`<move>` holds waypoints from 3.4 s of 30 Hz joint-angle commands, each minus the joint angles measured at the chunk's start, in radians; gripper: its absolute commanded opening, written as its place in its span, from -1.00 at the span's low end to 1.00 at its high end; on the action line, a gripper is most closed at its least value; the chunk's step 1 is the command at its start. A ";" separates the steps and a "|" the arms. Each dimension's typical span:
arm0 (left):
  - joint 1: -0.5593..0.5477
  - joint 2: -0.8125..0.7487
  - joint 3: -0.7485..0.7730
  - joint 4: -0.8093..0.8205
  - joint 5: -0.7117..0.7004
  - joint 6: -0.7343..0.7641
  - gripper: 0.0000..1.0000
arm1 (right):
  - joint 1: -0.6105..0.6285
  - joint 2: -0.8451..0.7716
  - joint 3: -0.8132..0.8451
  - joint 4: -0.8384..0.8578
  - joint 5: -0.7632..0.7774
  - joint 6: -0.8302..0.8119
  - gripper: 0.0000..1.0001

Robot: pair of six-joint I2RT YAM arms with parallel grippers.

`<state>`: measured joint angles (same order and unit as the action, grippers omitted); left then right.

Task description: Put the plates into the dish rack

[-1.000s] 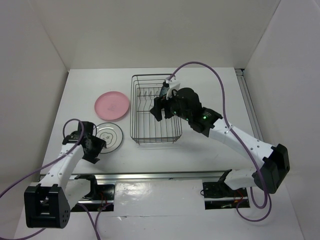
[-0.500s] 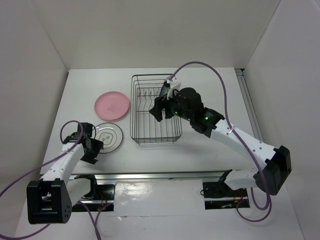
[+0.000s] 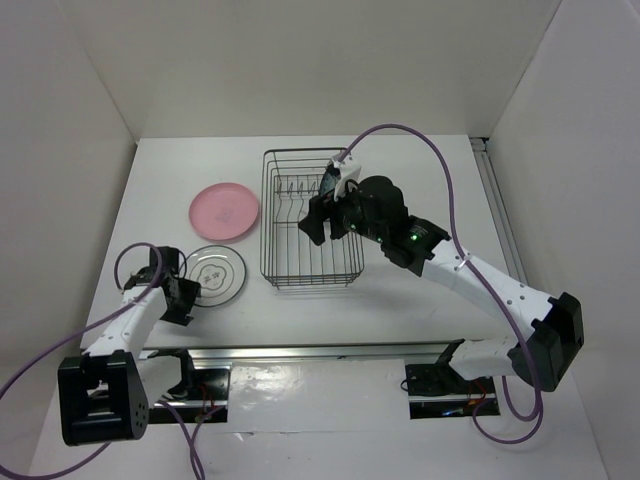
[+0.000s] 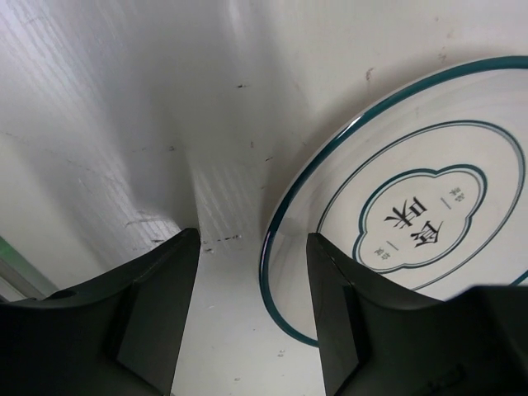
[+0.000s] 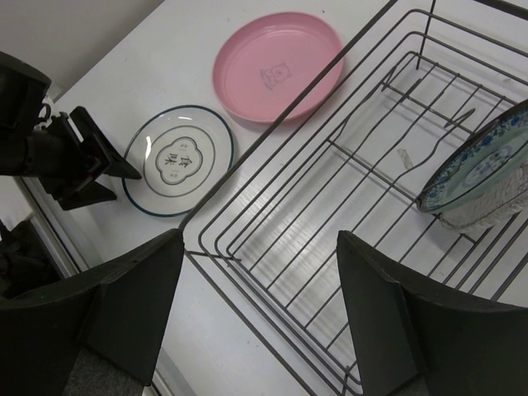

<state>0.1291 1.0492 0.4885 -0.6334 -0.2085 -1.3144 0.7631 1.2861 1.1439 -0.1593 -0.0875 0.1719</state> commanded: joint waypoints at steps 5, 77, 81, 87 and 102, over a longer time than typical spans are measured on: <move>0.017 0.006 -0.027 0.083 -0.028 0.014 0.32 | -0.005 -0.036 -0.006 0.064 -0.018 0.008 0.63; 0.064 -0.417 0.512 0.130 0.104 0.730 -1.00 | -0.035 0.036 0.034 0.219 -0.251 0.055 0.67; 0.064 -0.436 0.490 0.250 0.319 0.820 -1.00 | -0.044 0.061 0.008 0.389 -0.311 0.067 0.78; 0.064 -0.460 0.446 0.316 0.474 0.820 -1.00 | -0.068 0.177 0.117 0.392 -0.424 0.005 0.78; -0.006 -0.471 0.340 0.547 0.807 0.787 -1.00 | -0.269 0.332 0.105 0.687 -0.844 0.121 0.67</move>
<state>0.1360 0.5995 0.8276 -0.2401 0.4957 -0.5266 0.4931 1.6047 1.1881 0.4442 -0.8345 0.2810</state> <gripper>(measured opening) 0.188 0.838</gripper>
